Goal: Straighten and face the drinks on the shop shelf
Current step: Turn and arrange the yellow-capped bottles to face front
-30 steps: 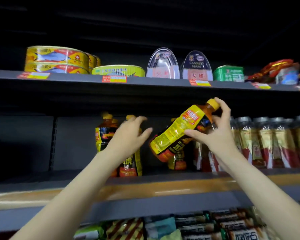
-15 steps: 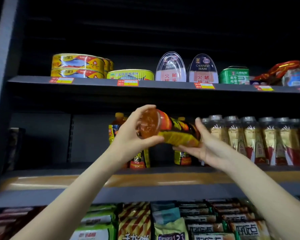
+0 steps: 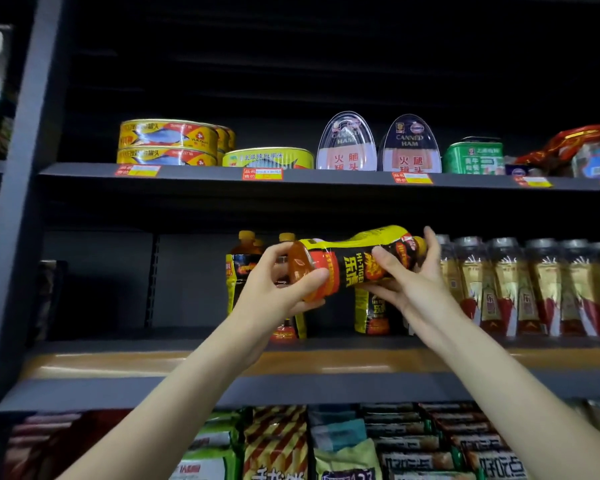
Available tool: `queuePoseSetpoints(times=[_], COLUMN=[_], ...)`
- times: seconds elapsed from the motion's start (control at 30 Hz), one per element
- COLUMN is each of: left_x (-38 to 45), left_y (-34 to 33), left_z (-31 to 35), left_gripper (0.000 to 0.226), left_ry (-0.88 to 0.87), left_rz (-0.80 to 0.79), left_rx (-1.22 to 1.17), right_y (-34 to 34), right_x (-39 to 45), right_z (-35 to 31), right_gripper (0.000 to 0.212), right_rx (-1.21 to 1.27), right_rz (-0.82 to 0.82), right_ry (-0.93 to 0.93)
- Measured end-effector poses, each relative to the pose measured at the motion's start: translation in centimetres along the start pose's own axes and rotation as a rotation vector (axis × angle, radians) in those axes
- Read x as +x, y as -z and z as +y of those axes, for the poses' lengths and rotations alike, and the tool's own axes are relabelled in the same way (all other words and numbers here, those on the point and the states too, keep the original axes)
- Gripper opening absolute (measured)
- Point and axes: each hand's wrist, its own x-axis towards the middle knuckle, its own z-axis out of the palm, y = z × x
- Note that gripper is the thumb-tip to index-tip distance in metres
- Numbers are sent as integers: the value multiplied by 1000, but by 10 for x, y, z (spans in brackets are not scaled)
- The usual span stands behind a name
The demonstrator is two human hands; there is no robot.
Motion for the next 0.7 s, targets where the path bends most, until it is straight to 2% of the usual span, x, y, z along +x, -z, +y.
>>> queuePoseSetpoints(times=[0.07, 0.1, 0.2, 0.23, 0.4, 0.47, 0.53, 0.6, 0.7], left_x=[-2, -2, 0, 0, 0, 3, 8, 13, 19], left_y=[4, 6, 12, 13, 14, 17, 23, 29, 33], left_z=[0, 0, 0, 2, 1, -3, -11, -17, -24], left_gripper=[70, 69, 71, 72, 72, 73, 70, 64, 59], left_ry=[-167, -236, -309, -323, -433, -459, -429, -338, -251], left_rz=[1, -9, -59, -83, -170, -202, -242, -263, -247], left_rx=[234, 315, 416, 448, 601, 697, 781, 815, 820], right_y=[-1, -2, -8, -10, -14, -15, -12, -9, -4], right_x=[0, 0, -3, -4, -7, -5, 0, 1, 1], right_z=[2, 2, -2, -3, -2, 3, 9, 11, 14], right_gripper=[102, 91, 39, 32, 34, 37, 55, 75, 82], right_rx=[96, 154, 232, 235, 327, 310, 250, 85, -248], right_rz=[41, 46, -22, -35, -4, 21, 20, 29, 13], right_ry=[-47, -97, -317, -380, -504, -442, -270, -55, 195])
